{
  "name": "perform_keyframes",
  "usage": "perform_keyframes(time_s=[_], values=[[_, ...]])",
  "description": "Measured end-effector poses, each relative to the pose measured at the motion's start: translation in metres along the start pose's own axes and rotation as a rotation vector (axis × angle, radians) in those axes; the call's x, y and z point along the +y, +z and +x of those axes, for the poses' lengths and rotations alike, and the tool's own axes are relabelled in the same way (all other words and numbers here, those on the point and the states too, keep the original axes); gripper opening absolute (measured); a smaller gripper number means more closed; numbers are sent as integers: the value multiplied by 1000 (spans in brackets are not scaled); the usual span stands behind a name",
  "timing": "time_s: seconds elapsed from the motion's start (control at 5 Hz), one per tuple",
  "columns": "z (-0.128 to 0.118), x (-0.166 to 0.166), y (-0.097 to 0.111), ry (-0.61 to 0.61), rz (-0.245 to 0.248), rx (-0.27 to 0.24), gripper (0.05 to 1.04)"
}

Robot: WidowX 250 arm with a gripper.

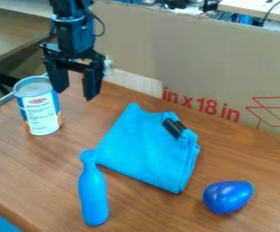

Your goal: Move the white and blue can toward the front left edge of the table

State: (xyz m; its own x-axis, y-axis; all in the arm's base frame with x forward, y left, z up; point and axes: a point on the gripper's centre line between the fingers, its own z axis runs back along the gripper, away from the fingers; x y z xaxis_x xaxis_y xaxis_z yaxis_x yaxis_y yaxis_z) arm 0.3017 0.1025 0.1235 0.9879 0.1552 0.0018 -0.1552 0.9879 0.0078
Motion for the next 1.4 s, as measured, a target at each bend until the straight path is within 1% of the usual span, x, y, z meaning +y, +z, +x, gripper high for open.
perform_keyframes(time_s=[0.2,0.4,0.6,0.8,1.0,1.2,1.4], values=[[-2,-1,-10,0,-7,32,1001],[15,-2,2,-38,-29,-7,1001],[35,6,21,-32,-79,-94,1001],[53,23,26,-5,-66,-176,1001],[78,34,14,1,-31,-191,1001],[90,42,9,-15,-16,-177,1001],[97,51,-5,2,7,-156,1001]])
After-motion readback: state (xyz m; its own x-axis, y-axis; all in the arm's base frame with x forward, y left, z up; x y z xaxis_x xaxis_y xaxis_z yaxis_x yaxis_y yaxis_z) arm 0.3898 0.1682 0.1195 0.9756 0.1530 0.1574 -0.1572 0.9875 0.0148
